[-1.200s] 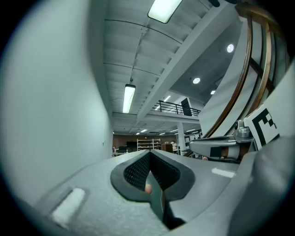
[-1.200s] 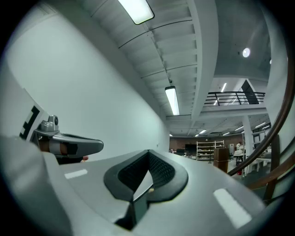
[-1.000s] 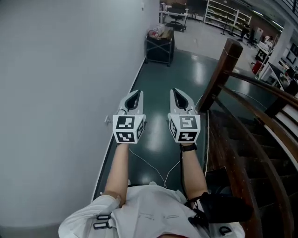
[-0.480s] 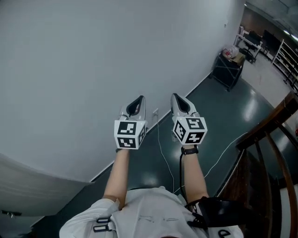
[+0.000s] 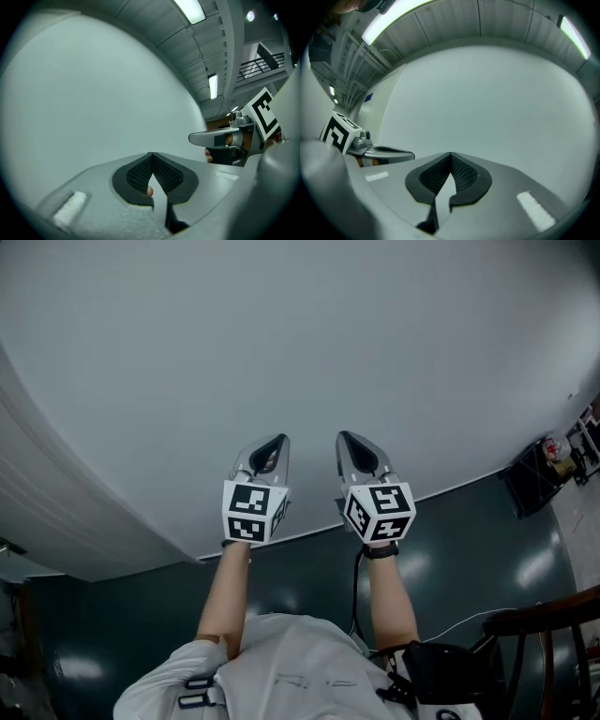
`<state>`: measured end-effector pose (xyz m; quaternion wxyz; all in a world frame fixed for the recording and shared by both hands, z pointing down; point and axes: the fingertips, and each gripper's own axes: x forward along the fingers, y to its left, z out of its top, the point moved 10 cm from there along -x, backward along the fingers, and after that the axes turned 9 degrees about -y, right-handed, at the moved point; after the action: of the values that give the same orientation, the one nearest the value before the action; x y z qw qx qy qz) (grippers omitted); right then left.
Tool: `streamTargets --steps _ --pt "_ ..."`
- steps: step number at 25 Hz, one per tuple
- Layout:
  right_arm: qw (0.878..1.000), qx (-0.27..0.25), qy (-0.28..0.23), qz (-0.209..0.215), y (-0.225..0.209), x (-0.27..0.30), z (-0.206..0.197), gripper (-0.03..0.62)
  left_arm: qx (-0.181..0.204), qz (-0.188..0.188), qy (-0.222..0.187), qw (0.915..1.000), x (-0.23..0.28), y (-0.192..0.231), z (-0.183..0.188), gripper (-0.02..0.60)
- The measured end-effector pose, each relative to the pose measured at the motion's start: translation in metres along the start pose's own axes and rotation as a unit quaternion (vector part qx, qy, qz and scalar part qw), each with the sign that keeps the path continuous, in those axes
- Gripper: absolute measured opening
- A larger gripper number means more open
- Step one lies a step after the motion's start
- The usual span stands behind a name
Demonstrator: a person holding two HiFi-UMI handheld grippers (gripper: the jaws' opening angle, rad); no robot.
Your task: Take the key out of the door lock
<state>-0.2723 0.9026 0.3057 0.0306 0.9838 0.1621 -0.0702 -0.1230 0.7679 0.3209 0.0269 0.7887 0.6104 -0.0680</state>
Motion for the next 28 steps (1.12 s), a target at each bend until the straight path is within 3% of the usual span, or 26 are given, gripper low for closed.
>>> streamTargets --steps 4,6,9,12,14,17,23,25,28 --pt "0.998 0.002 0.006 0.063 0.046 0.051 -0.009 0.006 0.022 0.060 0.011 0.9979 -0.031 0.060 -0.006 0.002" --pt "0.992 -0.005 0.019 0.125 0.071 0.075 -0.018 0.005 0.042 0.104 0.029 0.9932 -0.053 0.085 -0.009 0.002" --pt "0.973 -0.032 0.026 0.227 0.109 0.113 -0.022 0.005 0.061 0.167 0.046 0.9830 -0.098 0.126 -0.008 0.000" --pt "0.958 -0.038 0.018 0.283 0.136 0.136 -0.021 0.005 0.066 0.199 0.048 0.9765 -0.124 0.151 -0.008 0.000" --pt "0.941 -0.033 0.013 0.338 0.162 0.155 -0.028 0.005 0.078 0.246 0.055 0.9644 -0.143 0.162 -0.007 0.000" --pt "0.901 -0.010 0.007 0.433 0.209 0.186 -0.041 0.006 0.084 0.357 0.050 0.9291 -0.182 0.174 -0.001 -0.001" --pt "0.838 0.035 0.008 0.545 0.274 0.195 -0.057 0.005 0.076 0.519 0.033 0.8511 -0.248 0.149 0.005 0.002" --pt "0.807 0.043 0.005 0.588 0.305 0.187 -0.060 0.005 0.075 0.564 0.038 0.8212 -0.276 0.134 0.003 0.002" --pt "0.752 0.056 -0.002 0.656 0.360 0.161 -0.059 0.005 0.084 0.631 0.051 0.7694 -0.326 0.102 0.009 0.002"
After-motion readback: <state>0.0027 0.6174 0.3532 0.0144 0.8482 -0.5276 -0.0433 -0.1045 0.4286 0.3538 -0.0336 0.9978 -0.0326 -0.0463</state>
